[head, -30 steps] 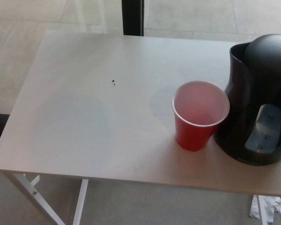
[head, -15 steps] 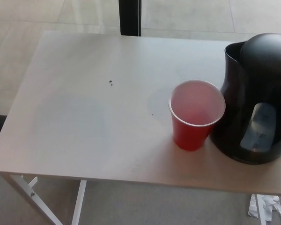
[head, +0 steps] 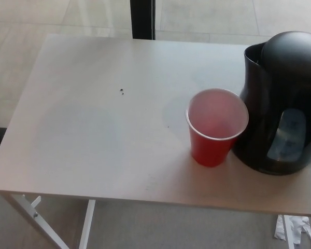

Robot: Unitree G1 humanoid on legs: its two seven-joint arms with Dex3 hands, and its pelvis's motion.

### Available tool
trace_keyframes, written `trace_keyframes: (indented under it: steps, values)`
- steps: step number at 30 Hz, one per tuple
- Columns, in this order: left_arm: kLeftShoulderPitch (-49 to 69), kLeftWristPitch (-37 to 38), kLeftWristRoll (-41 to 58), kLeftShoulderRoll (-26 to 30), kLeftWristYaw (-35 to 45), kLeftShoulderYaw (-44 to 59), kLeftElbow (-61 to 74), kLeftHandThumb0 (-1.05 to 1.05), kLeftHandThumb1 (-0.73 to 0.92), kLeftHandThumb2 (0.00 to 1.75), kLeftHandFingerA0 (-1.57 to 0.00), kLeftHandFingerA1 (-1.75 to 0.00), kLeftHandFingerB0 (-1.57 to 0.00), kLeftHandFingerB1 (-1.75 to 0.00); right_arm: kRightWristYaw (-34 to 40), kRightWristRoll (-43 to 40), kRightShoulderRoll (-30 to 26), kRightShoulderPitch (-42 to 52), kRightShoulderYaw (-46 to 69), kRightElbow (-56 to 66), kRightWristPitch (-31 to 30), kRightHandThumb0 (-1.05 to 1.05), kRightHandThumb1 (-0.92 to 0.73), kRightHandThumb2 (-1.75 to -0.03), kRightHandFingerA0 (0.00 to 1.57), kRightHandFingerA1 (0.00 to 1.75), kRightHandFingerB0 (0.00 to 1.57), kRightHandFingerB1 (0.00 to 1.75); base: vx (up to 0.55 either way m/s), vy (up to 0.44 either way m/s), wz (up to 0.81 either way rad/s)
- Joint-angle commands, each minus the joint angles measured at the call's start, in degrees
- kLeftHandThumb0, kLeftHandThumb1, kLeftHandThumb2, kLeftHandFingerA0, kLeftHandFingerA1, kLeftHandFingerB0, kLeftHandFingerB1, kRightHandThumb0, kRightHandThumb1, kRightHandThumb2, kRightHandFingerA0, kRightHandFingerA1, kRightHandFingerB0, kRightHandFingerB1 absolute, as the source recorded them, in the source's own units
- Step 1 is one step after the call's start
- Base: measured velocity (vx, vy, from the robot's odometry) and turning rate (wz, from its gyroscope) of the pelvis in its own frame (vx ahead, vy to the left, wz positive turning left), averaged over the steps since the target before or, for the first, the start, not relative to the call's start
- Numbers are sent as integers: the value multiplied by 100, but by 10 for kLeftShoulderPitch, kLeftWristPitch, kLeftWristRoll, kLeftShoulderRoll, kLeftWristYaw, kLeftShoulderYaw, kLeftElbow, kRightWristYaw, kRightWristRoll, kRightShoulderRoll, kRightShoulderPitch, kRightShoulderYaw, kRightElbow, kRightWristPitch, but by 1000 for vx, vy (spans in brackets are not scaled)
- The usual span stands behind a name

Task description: The robot uses its right hand to lift up a kettle kept on the middle of the desk by its handle and tilt it into a glass kept next to it to pour out water

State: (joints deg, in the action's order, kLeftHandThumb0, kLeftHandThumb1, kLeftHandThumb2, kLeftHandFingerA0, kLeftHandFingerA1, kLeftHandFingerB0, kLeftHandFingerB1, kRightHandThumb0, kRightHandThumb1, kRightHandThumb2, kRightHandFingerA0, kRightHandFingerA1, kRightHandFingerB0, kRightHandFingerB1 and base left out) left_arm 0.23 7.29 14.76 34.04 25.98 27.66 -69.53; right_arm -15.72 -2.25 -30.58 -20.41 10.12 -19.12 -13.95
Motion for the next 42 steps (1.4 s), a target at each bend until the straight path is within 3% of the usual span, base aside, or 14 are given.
trace_keyframes:
  steps: [1,3,7,12,13,14,15,22,23,25,26,36,41,42]
  values:
    - [4,19,-4,5,0,-6,2,-79,81,64,-51,-57,-37,-52,53,21,16,-1,9,-5,66,-10,-69,-91,92,172,92,75,0,0,0]
    - [4,21,-7,6,0,-10,2,-77,85,65,-48,-56,-36,-52,65,36,14,0,4,-19,103,-2,-46,-134,89,164,92,138,0,0,0]
    - [0,13,-10,11,0,-15,0,-78,88,66,-49,-55,-36,-51,98,65,9,5,-5,-40,167,-12,-47,-126,85,175,80,156,0,0,0]
    - [-3,4,-10,12,-10,-18,-3,-79,91,67,-51,-53,-38,-48,130,92,-1,8,-15,-51,193,-15,-44,-129,88,175,78,158,0,0,0]
    - [-3,6,-8,12,-6,-16,-5,-78,73,110,-44,-61,-32,-57,135,95,-3,10,-15,-51,203,-13,-43,-131,89,175,78,160,0,0,0]
    - [-3,8,-6,12,-3,-16,-6,-78,73,110,-44,-61,-32,-57,137,96,-3,10,-15,-53,209,-13,-43,-131,89,175,78,160,0,0,0]
    - [-4,4,-4,12,-3,-15,-7,-80,92,67,-51,-54,-37,-49,136,94,-3,11,-14,-51,208,-14,-42,-133,88,175,77,161,0,0,0]
    - [-1,8,1,13,0,-11,-9,-81,92,68,-49,-55,-36,-51,160,96,4,12,0,-21,219,-14,-50,-121,85,175,77,159,0,0,0]
    - [-1,7,1,14,-1,-10,-8,-81,92,69,-49,-55,-36,-51,160,92,6,8,2,-27,235,-14,-48,-118,117,140,101,127,0,0,0]
    - [0,8,1,16,-3,-10,-8,-81,92,68,-50,-54,-37,-50,159,81,12,-1,8,-35,257,-10,-47,-118,116,140,100,127,0,0,0]
    - [0,8,0,16,-3,-10,-8,-82,92,70,-51,-55,-37,-50,157,79,12,-2,8,-34,257,-10,-50,-122,84,173,77,158,0,0,0]
    - [4,3,6,19,2,-5,-5,-83,92,68,-51,-58,-38,-53,123,75,-6,-40,0,-7,266,-5,-46,-123,93,159,82,150,0,0,0]
    - [0,4,1,20,0,-7,-7,-83,92,70,-48,-56,-36,-51,108,77,-11,-65,-5,-7,269,-11,-46,-125,84,174,74,158,0,0,0]
    - [1,5,1,20,0,-7,-6,-84,92,70,-50,-56,-37,-51,104,73,-10,-68,-4,-13,283,-16,-48,-118,117,141,97,128,0,0,0]
